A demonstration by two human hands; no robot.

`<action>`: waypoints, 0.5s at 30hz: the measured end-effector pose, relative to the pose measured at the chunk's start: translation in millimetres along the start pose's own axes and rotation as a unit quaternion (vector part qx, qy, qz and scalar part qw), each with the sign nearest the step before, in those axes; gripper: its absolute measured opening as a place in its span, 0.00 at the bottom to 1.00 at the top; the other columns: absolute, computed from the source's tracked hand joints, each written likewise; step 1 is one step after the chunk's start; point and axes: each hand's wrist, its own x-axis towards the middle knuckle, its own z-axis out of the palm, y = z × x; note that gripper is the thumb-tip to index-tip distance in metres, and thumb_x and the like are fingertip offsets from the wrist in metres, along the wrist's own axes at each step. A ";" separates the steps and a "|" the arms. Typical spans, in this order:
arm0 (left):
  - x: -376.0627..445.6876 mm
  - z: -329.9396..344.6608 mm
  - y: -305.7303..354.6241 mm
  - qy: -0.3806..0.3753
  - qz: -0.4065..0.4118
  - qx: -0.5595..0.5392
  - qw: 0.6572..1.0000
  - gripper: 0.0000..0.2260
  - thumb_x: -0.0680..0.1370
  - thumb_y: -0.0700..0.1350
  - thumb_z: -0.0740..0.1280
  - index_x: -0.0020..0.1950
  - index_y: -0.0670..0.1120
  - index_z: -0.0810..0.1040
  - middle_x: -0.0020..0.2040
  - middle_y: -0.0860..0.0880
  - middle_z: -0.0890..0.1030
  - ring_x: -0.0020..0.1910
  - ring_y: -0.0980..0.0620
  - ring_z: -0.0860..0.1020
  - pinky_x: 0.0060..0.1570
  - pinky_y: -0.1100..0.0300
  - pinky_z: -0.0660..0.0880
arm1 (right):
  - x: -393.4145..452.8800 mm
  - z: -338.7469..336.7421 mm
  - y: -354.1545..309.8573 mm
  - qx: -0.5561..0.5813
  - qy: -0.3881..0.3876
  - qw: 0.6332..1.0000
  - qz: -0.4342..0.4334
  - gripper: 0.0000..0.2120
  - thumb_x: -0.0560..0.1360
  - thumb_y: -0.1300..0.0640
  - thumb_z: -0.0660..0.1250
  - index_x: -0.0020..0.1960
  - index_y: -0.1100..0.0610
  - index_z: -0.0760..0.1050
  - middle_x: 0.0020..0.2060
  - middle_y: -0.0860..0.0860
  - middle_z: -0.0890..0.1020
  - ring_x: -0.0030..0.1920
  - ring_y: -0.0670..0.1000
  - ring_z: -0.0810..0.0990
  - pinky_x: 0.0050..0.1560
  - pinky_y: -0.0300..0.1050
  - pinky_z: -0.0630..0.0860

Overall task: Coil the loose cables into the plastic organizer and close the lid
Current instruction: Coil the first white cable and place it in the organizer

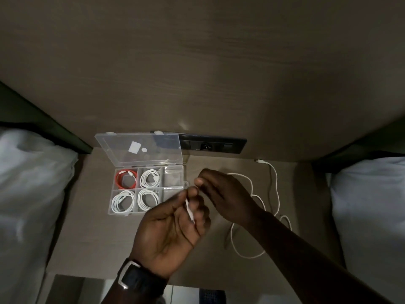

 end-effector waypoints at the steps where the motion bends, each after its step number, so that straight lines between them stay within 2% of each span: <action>1: 1.3 1.3 5.6 0.013 0.043 0.004 0.999 0.08 0.76 0.40 0.65 0.51 0.40 0.81 0.41 0.47 0.82 0.41 0.51 0.81 0.45 0.57 0.78 | -4.8 4.6 -0.3 -0.007 -0.002 1.000 0.008 0.19 0.82 0.44 0.52 0.42 0.55 0.69 0.34 0.49 0.75 0.37 0.49 0.75 0.39 0.49 0.71; 5: 6.7 -3.1 33.4 0.023 0.184 0.049 0.981 0.15 0.78 0.38 0.57 0.56 0.42 0.82 0.51 0.46 0.86 0.54 0.49 0.83 0.53 0.56 0.79 | -26.1 14.7 10.0 -0.053 -0.039 0.997 0.037 0.16 0.83 0.45 0.54 0.44 0.54 0.71 0.35 0.47 0.78 0.39 0.50 0.79 0.40 0.51 0.74; 7: 8.4 -7.0 49.2 0.028 0.232 0.077 0.969 0.15 0.78 0.37 0.57 0.59 0.42 0.80 0.54 0.45 0.85 0.58 0.48 0.82 0.55 0.55 0.78 | -36.3 11.6 17.9 -0.071 -0.056 0.995 0.039 0.14 0.83 0.47 0.56 0.44 0.54 0.73 0.33 0.45 0.76 0.39 0.51 0.79 0.41 0.54 0.75; 9: 10.0 -12.6 65.6 0.042 0.274 0.113 0.954 0.14 0.78 0.37 0.58 0.60 0.40 0.78 0.56 0.43 0.84 0.61 0.45 0.80 0.58 0.53 0.77 | -47.3 7.0 20.7 -0.105 -0.086 0.990 0.028 0.14 0.82 0.46 0.56 0.44 0.53 0.72 0.34 0.47 0.76 0.40 0.53 0.79 0.42 0.54 0.74; 12: 12.2 -21.7 77.1 0.086 0.314 0.221 0.919 0.11 0.78 0.37 0.59 0.56 0.39 0.78 0.54 0.41 0.85 0.62 0.41 0.79 0.61 0.51 0.75 | -61.4 -2.1 7.3 -0.141 -0.137 0.981 0.002 0.16 0.82 0.41 0.53 0.48 0.51 0.72 0.39 0.47 0.78 0.42 0.50 0.79 0.44 0.51 0.75; 15: 13.9 -28.8 66.9 0.131 0.316 0.345 0.874 0.09 0.79 0.38 0.60 0.51 0.40 0.80 0.54 0.40 0.85 0.62 0.42 0.79 0.62 0.51 0.71 | -59.6 -18.0 -23.4 -0.172 -0.173 0.969 -0.043 0.16 0.82 0.39 0.49 0.52 0.46 0.72 0.40 0.45 0.77 0.42 0.46 0.79 0.40 0.48 0.76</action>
